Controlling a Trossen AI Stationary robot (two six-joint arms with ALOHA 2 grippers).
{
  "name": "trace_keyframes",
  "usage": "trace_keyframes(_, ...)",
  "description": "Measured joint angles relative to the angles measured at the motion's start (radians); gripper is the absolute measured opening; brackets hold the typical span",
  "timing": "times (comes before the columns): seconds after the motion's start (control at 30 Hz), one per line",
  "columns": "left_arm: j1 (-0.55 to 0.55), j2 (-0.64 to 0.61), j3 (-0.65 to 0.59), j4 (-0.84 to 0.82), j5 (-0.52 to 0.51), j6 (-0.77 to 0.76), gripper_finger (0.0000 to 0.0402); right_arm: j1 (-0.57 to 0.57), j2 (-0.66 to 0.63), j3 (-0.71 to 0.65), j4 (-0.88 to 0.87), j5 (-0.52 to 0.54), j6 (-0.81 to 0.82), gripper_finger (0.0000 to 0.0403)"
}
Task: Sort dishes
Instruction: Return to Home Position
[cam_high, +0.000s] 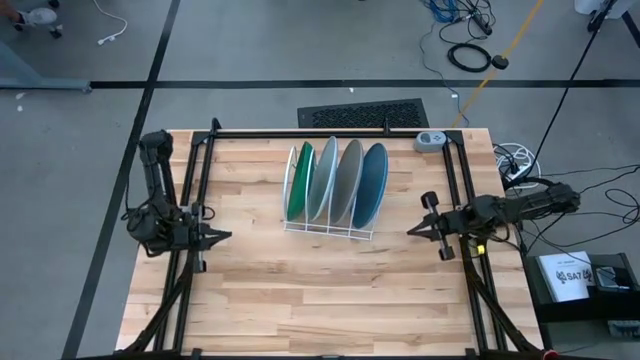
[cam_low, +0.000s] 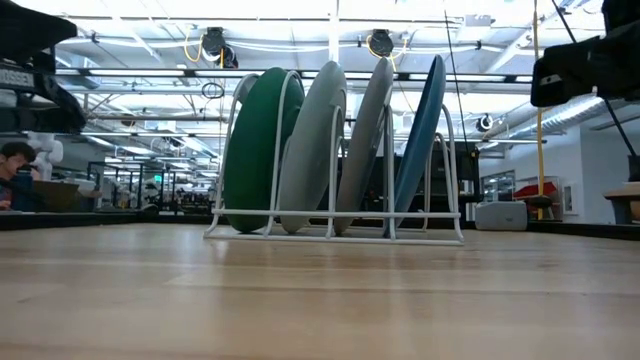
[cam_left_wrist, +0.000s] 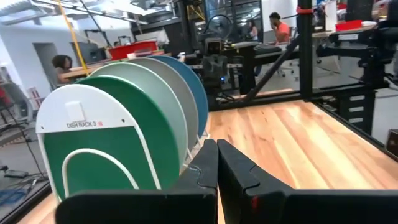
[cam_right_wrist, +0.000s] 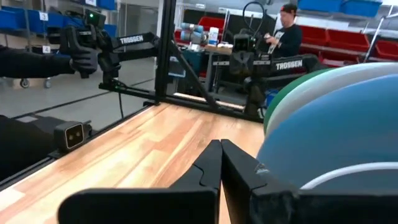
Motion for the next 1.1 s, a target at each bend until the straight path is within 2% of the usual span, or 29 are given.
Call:
trace_keyframes(0.07,-0.035,-0.01,0.0,-0.008,-0.021,0.0,0.0,0.0,-0.069,0.0,-0.057,0.003,-0.006,0.0)
trace_keyframes(0.23,-0.095,-0.016,0.0,-0.008,-0.038,0.0,0.0,-0.001,-0.07,0.0,-0.09,0.032,-0.012,0.0)
trace_keyframes(0.37,-0.093,-0.016,0.0,-0.008,-0.042,-0.015,0.0,-0.014,-0.07,0.0,-0.09,0.032,-0.016,0.0)
trace_keyframes(0.43,-0.071,-0.016,0.0,-0.016,-0.034,-0.068,0.0,-0.019,-0.07,0.0,-0.076,0.031,-0.015,0.0)
trace_keyframes(0.67,0.105,-0.016,0.0,-0.166,0.162,-0.242,0.0,-0.02,-0.07,0.0,-0.044,0.027,-0.034,0.0)
trace_keyframes(0.9,0.392,-0.016,-0.001,-0.172,0.487,-0.226,0.0,-0.02,-0.07,0.0,-0.044,0.024,-0.07,0.0)
trace_keyframes(1.1,0.6,-0.018,-0.001,-0.172,0.673,-0.189,0.0,-0.02,-0.07,0.0,-0.045,0.019,-0.084,0.0)
